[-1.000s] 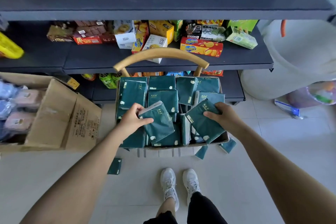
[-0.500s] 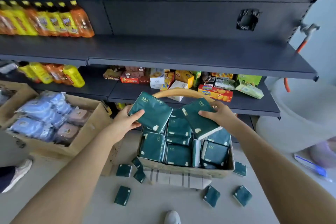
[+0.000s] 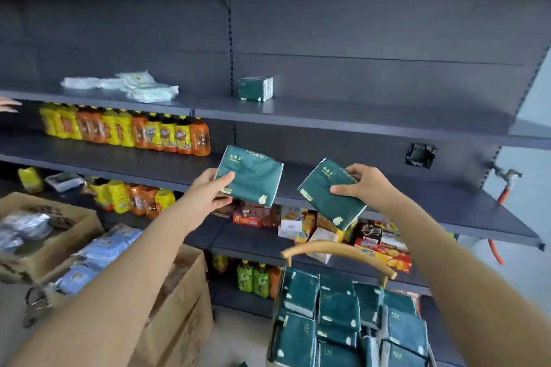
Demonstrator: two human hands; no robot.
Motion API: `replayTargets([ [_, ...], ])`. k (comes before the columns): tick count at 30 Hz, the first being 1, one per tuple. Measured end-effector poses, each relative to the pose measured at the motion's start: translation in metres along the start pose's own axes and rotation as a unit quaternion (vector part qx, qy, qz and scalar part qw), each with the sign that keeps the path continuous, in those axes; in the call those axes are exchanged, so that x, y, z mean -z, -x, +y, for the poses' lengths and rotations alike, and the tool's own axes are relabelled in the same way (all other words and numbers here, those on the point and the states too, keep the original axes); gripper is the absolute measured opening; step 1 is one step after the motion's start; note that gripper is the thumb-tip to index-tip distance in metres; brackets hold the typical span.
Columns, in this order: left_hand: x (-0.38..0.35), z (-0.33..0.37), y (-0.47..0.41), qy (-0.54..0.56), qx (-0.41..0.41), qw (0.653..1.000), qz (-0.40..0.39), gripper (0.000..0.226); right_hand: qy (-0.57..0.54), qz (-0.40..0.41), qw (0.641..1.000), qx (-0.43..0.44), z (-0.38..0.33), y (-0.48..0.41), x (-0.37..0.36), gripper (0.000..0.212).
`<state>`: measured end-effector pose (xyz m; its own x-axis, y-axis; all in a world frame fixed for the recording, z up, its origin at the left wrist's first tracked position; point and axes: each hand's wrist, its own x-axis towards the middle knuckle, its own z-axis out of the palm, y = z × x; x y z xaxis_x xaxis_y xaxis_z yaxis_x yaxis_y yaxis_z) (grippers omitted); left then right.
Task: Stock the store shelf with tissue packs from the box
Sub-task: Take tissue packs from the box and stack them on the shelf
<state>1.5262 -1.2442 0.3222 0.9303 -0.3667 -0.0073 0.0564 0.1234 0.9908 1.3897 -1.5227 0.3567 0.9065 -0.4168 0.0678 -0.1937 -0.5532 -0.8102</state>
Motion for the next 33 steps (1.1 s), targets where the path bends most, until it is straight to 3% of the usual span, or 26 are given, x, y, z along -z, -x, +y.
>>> replayTargets([
  [13, 0.108, 0.092, -0.13, -0.043, -0.066, 0.997, -0.027, 0.016, 0.057, 0.057, 0.996, 0.049, -0.131, -0.112, -0.063, 0.032],
  [25, 0.094, 0.085, -0.257, -0.004, -0.084, 0.996, 0.034, 0.027, 0.104, 0.047, 0.988, 0.104, -0.156, -0.268, -0.061, 0.04],
  [33, 0.092, 0.106, -0.341, -0.037, -0.102, 0.992, 0.067, 0.022, 0.187, 0.037, 0.973, 0.131, -0.179, -0.363, -0.067, 0.039],
])
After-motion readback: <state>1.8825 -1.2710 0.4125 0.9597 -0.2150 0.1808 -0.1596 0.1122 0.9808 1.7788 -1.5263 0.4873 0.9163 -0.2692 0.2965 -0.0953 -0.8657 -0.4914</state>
